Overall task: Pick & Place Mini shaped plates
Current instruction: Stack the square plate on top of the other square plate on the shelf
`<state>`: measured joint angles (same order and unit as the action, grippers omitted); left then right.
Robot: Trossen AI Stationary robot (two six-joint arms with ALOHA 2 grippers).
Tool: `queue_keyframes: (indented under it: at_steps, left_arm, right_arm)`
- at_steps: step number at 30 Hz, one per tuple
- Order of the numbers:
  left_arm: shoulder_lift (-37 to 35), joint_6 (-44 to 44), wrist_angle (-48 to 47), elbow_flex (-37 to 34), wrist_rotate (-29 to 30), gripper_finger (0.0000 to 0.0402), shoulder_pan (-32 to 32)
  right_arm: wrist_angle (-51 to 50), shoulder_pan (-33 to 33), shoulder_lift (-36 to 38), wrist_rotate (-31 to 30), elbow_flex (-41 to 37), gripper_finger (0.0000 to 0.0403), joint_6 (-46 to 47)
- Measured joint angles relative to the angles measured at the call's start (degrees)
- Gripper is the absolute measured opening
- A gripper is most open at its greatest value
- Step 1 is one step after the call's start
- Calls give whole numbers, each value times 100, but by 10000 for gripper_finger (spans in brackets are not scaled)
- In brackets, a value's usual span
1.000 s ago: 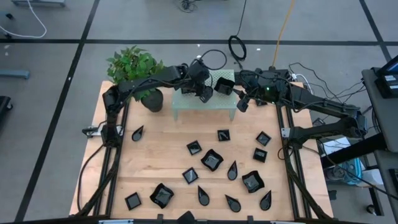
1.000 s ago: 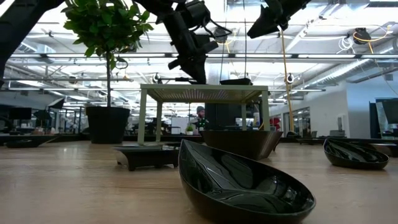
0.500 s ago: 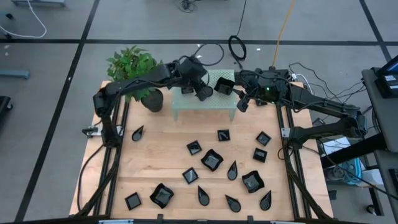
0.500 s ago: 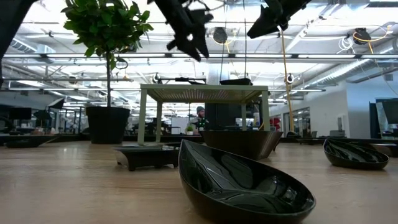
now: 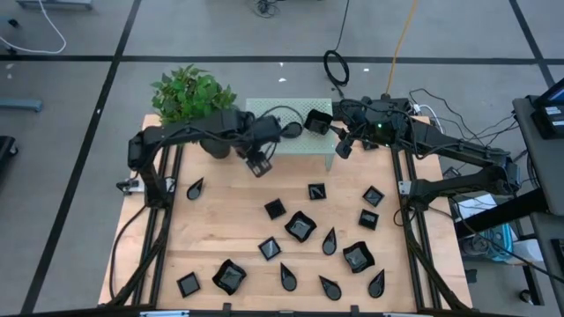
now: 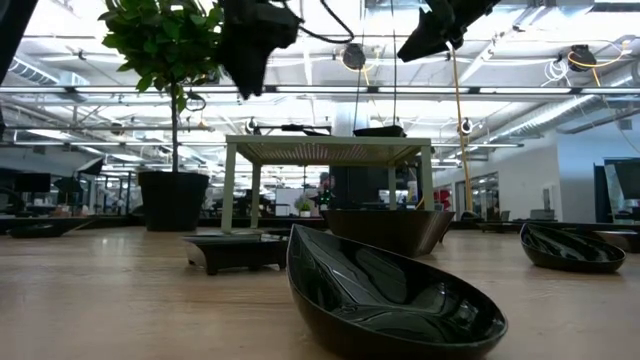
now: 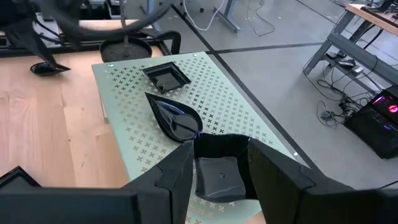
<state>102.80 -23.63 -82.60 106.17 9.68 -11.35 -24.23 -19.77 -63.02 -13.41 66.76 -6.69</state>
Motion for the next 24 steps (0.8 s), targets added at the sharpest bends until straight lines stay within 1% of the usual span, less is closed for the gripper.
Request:
queue_keyframes:
  at_steps: [3,7,10,15,20,24]
  left_arm:
    - [-23,-250,-196,-52,251,182,126]
    - [-13,-451,-87,-238,286,182,253]
    - [-17,-512,352,-557,168,182,317]
    - [-10,-1041,1229,-1042,-372,182,491]
    - [-8,-1686,1990,-1545,-394,182,782]
    - [-8,-2117,2373,-1939,-392,182,1067]
  right_arm:
    - [0,0,0,-2,0,141,2]
    - [-2,0,0,0,0,141,2]
    - [-2,0,0,0,0,141,2]
    - [0,0,0,0,0,141,2]
    - [0,0,0,-2,0,141,1]
    - [-1,0,0,0,0,141,2]
